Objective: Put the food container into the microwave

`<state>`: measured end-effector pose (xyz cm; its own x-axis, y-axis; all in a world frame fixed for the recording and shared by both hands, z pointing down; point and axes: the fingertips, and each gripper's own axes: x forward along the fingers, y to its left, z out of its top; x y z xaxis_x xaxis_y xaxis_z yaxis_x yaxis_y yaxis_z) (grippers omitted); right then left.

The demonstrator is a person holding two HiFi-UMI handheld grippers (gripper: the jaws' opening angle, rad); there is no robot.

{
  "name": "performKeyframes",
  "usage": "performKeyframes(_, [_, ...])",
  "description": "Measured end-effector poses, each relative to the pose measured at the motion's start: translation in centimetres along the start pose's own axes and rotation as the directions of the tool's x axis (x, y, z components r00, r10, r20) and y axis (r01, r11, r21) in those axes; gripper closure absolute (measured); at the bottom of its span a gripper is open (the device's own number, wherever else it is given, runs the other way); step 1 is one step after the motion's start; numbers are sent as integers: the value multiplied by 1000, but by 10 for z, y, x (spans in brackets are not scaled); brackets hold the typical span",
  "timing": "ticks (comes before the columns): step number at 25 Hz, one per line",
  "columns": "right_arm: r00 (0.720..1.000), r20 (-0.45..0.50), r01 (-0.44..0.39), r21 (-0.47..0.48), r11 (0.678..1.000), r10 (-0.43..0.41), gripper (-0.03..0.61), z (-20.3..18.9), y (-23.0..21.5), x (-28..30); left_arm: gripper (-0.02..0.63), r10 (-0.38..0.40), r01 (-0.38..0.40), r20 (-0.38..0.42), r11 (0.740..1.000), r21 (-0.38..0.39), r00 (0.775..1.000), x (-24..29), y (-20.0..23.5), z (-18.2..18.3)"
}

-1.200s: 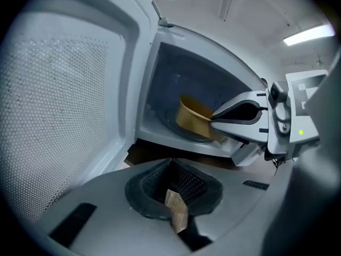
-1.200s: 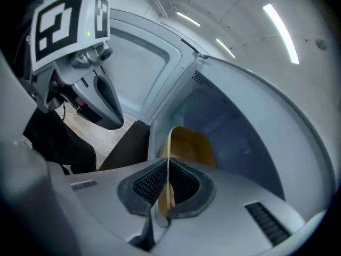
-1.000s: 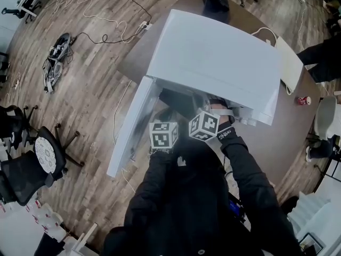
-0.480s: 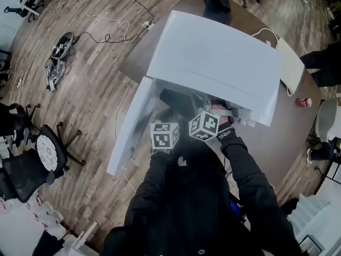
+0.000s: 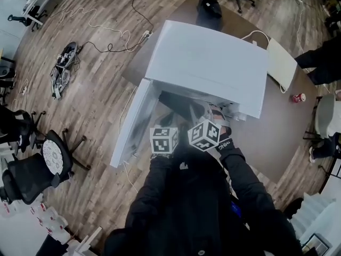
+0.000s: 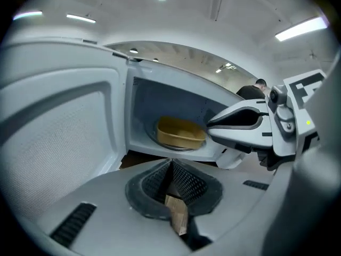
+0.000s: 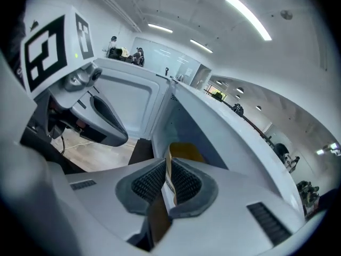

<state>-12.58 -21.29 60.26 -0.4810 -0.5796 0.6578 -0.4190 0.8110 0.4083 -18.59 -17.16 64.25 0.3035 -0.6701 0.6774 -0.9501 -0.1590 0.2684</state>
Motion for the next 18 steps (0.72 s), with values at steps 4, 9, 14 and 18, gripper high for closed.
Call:
performKeyframes(4, [999,46,18,133,991,-24,547,14,-8,-39,580,-21,20,37,999,38,999,-21,-19,18])
performKeyframes(9, [983,144,62,321,945,-114,555,35,-26,-99,580,-45,36,97,995,95,994,-46,-47,38])
performKeyframes(14, [958,201,109,406,907,-205,555,48,-46,-147,580,-78,54,179,989,135,981,-68,-80,68])
performKeyframes(18, [939,229,130,451,883,-255,555,53,-60,-180,580,-112,75,231,983,166,967,-86,-111,88])
